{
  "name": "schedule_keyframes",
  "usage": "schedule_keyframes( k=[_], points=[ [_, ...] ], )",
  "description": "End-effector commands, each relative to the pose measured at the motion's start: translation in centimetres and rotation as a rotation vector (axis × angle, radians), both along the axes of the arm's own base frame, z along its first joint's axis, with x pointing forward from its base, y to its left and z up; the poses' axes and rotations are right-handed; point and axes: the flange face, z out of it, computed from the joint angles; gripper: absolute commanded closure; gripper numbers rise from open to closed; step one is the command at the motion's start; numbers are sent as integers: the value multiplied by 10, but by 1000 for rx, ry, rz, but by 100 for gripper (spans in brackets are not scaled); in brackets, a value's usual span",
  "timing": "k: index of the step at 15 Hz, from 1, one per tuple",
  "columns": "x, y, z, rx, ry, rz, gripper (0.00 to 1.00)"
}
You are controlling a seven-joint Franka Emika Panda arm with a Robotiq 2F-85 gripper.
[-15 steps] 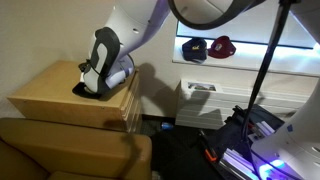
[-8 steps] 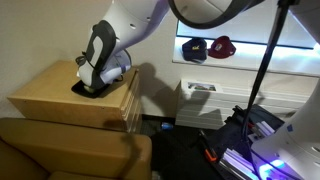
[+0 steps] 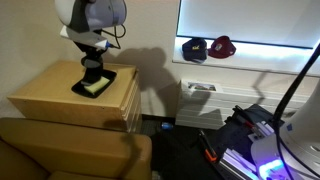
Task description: Place the sock on the window sill
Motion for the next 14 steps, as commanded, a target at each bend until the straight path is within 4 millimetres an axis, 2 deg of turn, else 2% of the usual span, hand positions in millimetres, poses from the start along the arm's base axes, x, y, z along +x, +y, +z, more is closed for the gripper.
schedule_keyframes(
  k=[1,5,6,9,14],
  points=[
    [-15,-54,55,-36,94,-102,98],
    [-10,-125,98,-7,52,-277,98],
    [-12,-149,99,-6,51,-343,98],
    [-34,-212,108,13,196,-445,98],
    [-72,-269,111,154,393,-501,98]
  ],
)
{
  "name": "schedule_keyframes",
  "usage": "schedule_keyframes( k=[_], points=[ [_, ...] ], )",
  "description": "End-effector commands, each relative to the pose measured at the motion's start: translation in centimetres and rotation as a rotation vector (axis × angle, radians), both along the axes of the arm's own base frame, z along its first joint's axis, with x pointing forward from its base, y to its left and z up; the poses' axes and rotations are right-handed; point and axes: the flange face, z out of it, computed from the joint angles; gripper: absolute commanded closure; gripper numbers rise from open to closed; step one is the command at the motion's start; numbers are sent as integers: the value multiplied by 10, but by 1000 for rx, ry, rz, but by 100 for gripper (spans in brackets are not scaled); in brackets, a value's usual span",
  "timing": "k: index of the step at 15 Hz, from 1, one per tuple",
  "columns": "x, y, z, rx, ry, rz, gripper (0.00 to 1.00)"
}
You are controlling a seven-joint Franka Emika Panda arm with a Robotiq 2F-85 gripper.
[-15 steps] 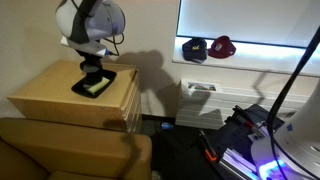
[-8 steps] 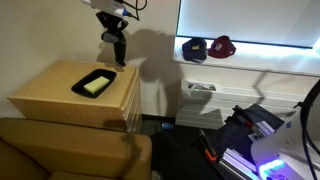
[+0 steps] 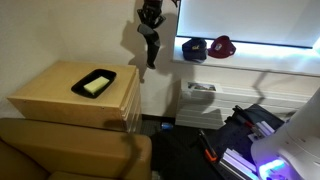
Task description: Place the sock on the window sill
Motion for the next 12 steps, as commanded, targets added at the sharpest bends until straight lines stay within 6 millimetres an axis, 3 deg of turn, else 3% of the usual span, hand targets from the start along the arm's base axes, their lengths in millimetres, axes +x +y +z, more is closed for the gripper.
schedule_keyframes(
  k=[1,4,8,12],
  points=[
    [-33,-25,2,123,67,-36,98],
    [-42,-42,-11,146,88,-107,98],
    [-61,-119,-28,-31,83,-333,98],
    [-112,-212,-18,-120,88,-563,98]
  ],
)
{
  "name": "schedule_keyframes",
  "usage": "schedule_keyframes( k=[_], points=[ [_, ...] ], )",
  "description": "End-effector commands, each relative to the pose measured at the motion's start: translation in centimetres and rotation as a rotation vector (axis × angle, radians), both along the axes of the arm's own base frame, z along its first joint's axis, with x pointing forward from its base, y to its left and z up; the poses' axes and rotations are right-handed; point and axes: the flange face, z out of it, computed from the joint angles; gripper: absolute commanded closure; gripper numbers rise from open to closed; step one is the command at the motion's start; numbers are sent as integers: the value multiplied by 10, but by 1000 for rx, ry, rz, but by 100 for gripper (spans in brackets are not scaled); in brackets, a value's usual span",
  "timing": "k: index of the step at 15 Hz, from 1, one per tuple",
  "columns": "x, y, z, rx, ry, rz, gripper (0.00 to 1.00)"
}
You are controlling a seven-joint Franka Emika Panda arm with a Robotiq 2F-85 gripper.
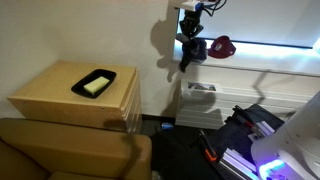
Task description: Place the sock on the window sill
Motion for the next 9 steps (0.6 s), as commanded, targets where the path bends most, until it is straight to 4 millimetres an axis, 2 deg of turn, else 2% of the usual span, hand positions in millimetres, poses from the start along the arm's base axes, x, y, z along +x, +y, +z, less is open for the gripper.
schedule_keyframes(
  k=[1,2,3,4,5,7,8,9],
  points=[
    [-57,-70,27,-44,-50,-188,98],
    [-68,-87,37,-23,-94,-227,98],
    [-72,-84,45,4,-146,-243,98],
    [-50,-87,31,-26,-69,-207,92],
    [-59,-94,41,-18,-101,-231,92],
    [-68,-92,50,-10,-127,-237,92],
    [-68,-88,50,-8,-130,-233,98],
    [-59,-90,39,-38,-133,-238,98]
  ],
)
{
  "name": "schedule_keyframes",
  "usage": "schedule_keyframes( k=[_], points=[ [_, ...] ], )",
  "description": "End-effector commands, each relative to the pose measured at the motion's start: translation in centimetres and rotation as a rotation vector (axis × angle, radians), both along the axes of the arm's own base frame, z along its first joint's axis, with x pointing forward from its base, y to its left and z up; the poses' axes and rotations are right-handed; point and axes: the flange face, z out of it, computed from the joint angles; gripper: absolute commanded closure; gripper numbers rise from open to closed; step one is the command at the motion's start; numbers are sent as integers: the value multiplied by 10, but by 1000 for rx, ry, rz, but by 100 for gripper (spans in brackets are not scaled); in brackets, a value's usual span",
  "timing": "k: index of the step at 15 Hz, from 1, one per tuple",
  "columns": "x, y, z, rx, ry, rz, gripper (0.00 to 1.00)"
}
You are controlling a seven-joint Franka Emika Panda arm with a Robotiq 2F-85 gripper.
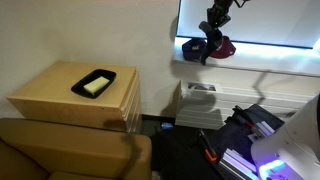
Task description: Place the sock on the window sill
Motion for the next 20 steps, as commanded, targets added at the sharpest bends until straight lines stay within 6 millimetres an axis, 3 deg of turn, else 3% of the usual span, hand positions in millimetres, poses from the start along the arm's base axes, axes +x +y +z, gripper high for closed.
schedule_keyframes(
  k=[1,3,7,11,12,13,16,17,19,20],
  points=[
    [26,-19,-16,-44,-25,-91,98],
    [49,-62,-12,-57,-108,-200,98],
    [77,-151,3,-105,-249,-384,98],
    [102,-240,-10,-177,-360,-570,98],
    [80,-209,3,-147,-322,-498,98],
    [84,-220,-3,-163,-321,-511,92],
    [87,-223,-17,-188,-301,-511,98],
    [89,-244,-25,-246,-287,-559,98],
    [73,-283,-41,-321,-293,-643,98],
    [73,-304,-39,-360,-298,-680,98]
  ],
)
